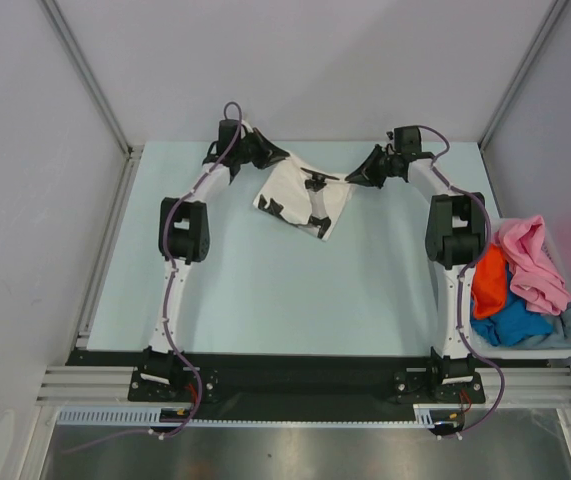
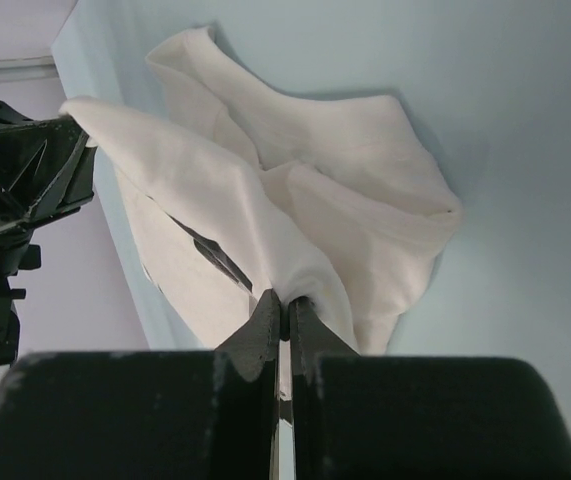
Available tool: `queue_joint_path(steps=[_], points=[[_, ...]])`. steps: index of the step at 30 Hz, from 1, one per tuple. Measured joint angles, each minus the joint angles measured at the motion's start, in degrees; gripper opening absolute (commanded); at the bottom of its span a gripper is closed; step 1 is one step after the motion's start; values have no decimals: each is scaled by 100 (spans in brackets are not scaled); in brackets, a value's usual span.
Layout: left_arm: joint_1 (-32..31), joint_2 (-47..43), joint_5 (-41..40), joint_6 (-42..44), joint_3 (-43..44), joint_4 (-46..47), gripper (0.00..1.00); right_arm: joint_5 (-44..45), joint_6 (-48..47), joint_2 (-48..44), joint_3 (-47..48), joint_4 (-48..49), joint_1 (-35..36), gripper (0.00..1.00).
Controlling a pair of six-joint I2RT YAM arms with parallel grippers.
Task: Fold and stack the t-shirts
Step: Fold the tshirt
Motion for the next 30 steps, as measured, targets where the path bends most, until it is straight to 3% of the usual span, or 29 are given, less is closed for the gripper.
queue_joint_path(steps=[11, 15, 18, 19, 22, 24, 25, 27, 28, 30], points=[[-166, 413, -44, -258, 304, 330, 1, 201, 63, 94, 0, 70, -168, 0], [-192, 592, -61, -345, 472, 437, 7, 247, 98, 190, 0, 81, -188, 0], [-197, 675, -92, -404, 511, 496, 27, 284, 114, 295, 0, 136, -199, 0], [-197, 691, -109, -431, 511, 511, 39, 291, 131, 334, 0, 149, -203, 0], [-199, 741, -157, -417, 581, 481, 56, 310, 186, 431, 0, 192, -223, 0], [-199, 743, -199, -321, 608, 378, 60, 310, 232, 470, 0, 234, -232, 0], [-199, 741, -214, -216, 625, 310, 71, 313, 249, 487, 0, 249, -236, 4], [-175, 717, -229, -17, 625, 155, 81, 310, 273, 496, 0, 284, -243, 9], [-153, 691, -240, 107, 608, 22, 82, 310, 284, 496, 2, 293, -245, 19], [-122, 490, -286, 396, 391, -199, 83, 315, 304, 496, 13, 289, -254, 29]])
